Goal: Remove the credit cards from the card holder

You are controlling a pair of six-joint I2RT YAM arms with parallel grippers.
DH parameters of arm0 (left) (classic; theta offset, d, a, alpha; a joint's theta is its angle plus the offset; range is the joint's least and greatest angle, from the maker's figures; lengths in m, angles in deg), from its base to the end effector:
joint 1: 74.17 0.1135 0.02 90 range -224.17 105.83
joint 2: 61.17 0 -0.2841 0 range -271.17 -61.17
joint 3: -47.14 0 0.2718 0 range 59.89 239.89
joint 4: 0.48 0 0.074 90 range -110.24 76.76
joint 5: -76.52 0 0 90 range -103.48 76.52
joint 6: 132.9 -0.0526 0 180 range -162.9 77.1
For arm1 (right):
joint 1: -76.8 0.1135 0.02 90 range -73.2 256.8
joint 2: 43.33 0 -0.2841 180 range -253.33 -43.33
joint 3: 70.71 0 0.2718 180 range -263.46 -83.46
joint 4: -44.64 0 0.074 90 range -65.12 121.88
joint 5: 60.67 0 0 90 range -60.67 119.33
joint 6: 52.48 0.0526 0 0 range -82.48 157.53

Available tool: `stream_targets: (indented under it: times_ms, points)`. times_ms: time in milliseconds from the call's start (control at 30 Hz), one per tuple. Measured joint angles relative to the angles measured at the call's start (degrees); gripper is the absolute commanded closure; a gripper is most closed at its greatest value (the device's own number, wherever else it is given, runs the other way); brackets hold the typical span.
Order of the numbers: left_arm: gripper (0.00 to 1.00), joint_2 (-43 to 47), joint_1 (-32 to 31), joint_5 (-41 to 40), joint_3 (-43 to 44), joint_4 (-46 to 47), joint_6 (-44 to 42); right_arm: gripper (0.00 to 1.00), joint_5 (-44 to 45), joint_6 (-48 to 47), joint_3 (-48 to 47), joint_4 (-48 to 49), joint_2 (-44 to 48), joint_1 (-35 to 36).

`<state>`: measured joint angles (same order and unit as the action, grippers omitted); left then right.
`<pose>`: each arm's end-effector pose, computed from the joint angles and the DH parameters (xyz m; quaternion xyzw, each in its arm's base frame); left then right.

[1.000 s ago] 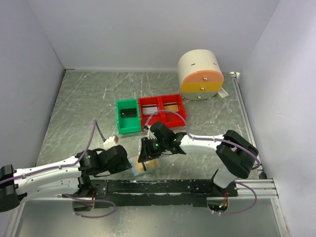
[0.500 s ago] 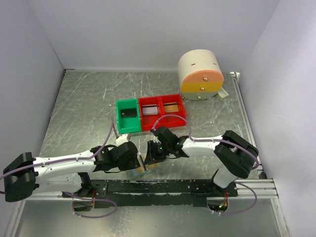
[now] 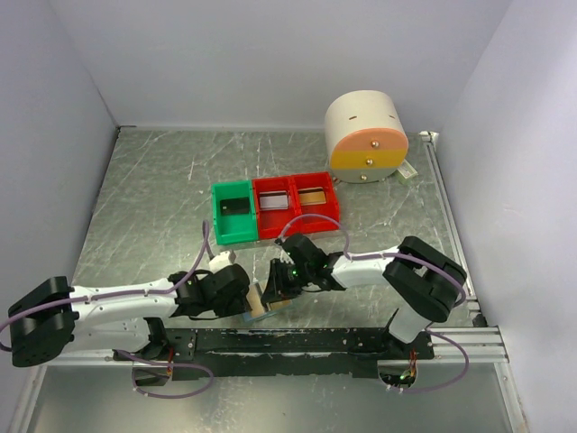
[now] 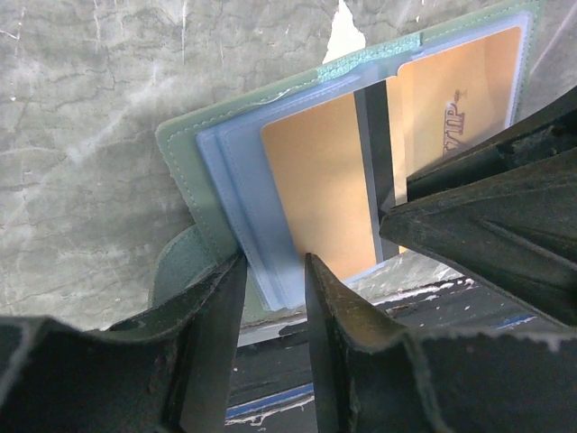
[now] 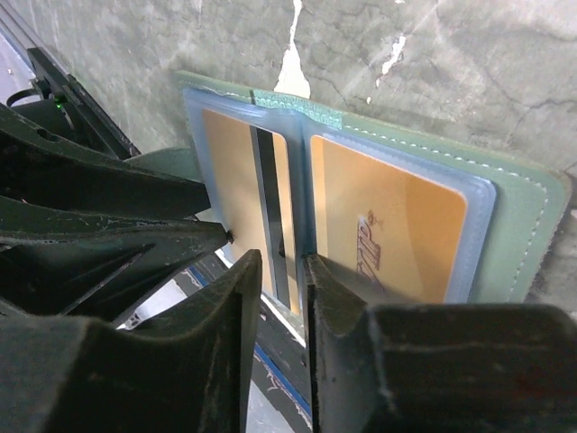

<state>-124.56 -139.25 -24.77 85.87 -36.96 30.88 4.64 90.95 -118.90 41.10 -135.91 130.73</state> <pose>0.0938 -0.1774 0.1441 -0.0975 0.9591 -0.1987 0.1763 0.1639 0.2624 0.1168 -0.0807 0.9114 0.4007 0.0469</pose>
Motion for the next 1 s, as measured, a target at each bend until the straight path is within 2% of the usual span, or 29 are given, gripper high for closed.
stream_targets:
  times_ms: [233,333,900,1000]
  points:
    - [0.59,-0.92,0.00,-0.04,0.26,0.09,0.42,0.86,-0.96,2.05,1.70,2.38,-0.15,-0.83]
    - [0.60,-0.92,0.00,-0.07,0.26,0.04,0.59,1.00,-1.25,2.14,1.81,2.84,-0.15,-1.31]
    - [0.60,-0.31,0.00,-0.17,0.00,-0.24,1.62,1.00,-5.20,1.09,5.14,3.67,3.39,-6.38]
    - [0.60,-0.13,0.00,-0.17,-0.13,-0.17,1.64,0.92,-6.32,0.94,5.14,4.63,3.28,-6.45]
